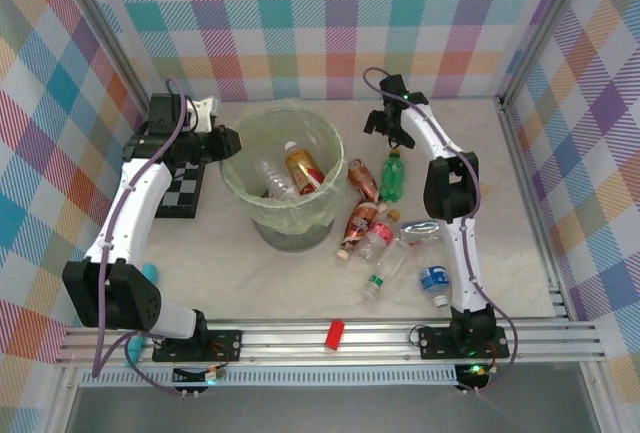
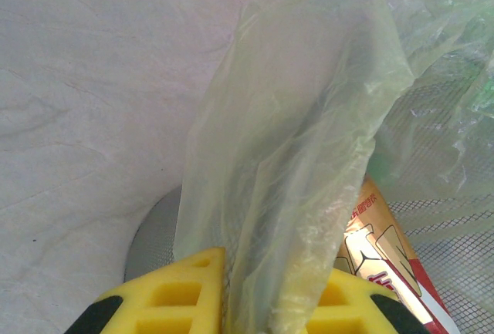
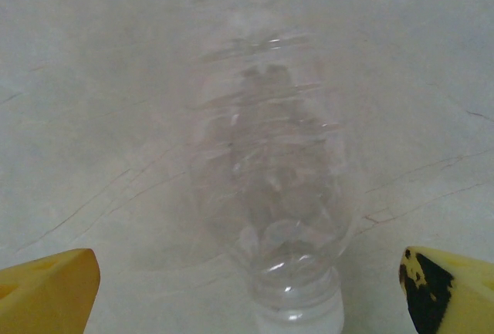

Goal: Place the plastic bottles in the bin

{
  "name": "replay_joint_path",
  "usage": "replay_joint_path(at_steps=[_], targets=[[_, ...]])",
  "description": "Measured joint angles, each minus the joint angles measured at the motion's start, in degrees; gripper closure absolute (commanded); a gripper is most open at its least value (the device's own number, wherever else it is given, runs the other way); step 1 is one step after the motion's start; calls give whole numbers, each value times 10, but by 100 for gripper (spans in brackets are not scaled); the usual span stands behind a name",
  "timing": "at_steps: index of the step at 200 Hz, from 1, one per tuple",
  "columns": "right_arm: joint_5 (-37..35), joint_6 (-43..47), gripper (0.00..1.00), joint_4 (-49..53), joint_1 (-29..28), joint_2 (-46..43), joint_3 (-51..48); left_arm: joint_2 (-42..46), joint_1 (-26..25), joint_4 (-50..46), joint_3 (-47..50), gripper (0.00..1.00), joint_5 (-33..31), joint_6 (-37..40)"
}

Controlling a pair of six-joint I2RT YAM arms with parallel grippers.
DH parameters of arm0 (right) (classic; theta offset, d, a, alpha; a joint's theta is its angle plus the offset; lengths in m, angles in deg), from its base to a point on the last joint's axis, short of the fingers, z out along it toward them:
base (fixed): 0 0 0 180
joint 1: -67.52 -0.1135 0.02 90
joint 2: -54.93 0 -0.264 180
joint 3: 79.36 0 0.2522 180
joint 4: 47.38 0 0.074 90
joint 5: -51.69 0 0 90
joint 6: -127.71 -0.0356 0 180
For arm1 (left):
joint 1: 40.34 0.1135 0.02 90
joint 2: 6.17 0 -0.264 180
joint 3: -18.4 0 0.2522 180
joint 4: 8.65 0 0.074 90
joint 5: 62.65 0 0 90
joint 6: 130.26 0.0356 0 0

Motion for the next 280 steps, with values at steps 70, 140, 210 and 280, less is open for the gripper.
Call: replay_joint_path(at_steps=[70, 140, 210, 280], targets=[[9, -33, 5, -13, 15, 33, 16, 0, 0, 0, 0, 83, 0, 3], [16, -43, 32, -23, 21, 42, 21, 0, 0, 0, 0, 83, -1, 4], [19, -24, 48, -35, 22, 34, 10, 0, 0, 0, 0, 82, -1, 4], [17, 23, 50, -35, 27, -77, -21, 0, 0, 0, 0, 82, -1, 4]])
